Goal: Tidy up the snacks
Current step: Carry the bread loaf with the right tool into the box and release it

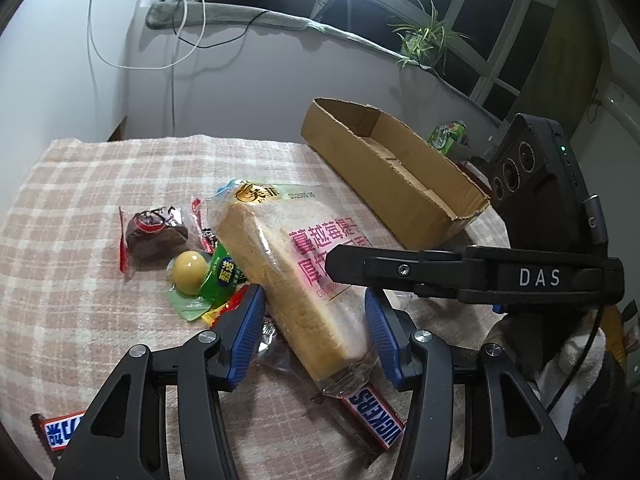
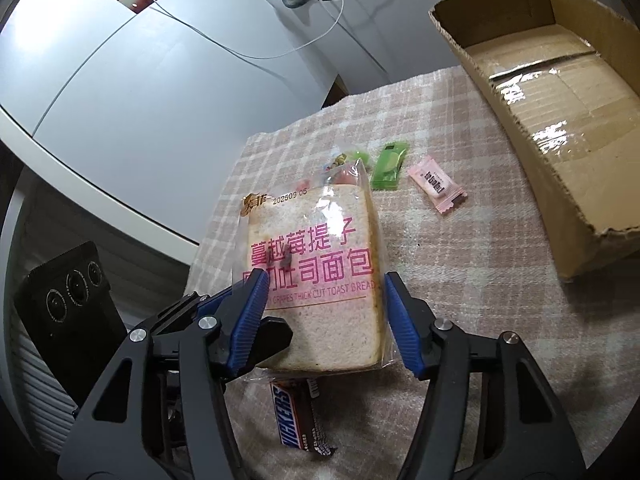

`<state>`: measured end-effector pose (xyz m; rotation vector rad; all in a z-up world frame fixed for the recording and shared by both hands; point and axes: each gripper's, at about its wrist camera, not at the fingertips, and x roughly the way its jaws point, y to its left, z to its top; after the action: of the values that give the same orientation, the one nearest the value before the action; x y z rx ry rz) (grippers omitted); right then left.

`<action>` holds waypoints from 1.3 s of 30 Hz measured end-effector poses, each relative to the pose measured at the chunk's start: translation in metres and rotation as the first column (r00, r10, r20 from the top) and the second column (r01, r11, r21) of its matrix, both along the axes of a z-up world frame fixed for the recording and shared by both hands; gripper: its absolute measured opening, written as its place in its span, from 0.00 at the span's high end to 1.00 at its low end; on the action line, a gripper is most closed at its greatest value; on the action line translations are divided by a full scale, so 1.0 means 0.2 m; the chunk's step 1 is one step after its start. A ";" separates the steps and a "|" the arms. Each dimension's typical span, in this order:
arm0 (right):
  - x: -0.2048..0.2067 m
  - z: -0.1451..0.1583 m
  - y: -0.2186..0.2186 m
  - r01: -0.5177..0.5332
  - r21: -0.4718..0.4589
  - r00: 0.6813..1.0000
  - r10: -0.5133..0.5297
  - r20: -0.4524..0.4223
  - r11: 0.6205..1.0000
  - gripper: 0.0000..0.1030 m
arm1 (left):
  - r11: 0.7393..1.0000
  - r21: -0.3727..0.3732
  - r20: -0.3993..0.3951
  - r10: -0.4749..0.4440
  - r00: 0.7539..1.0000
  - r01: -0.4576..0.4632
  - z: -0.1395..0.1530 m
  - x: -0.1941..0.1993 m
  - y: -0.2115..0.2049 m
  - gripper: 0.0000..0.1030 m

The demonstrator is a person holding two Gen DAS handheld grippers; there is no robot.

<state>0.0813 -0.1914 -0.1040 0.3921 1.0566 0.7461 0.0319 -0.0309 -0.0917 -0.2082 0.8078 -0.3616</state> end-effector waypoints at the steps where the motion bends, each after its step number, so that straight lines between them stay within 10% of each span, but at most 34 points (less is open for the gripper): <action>1: -0.01 0.01 -0.01 0.002 -0.002 1.000 -0.002 0.007 1.000 0.40 | 1.000 0.000 0.001 -0.001 1.000 0.001 0.00 0.00 0.00 0.51; 17: 0.02 0.31 -0.25 0.070 -0.038 0.989 -0.064 0.131 0.997 0.39 | 0.999 -0.024 0.073 -0.028 0.997 0.030 0.20 0.08 -0.15 0.51; 39: 0.43 0.34 -0.68 0.172 -0.174 0.978 -0.147 0.148 0.970 0.39 | 0.988 -0.012 0.045 -0.156 0.987 0.156 0.30 0.53 -0.68 0.51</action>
<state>0.1667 -0.3272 -0.0363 0.2591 0.9464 0.5171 0.1382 -0.1678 -0.0319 -0.1511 0.7802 -0.5182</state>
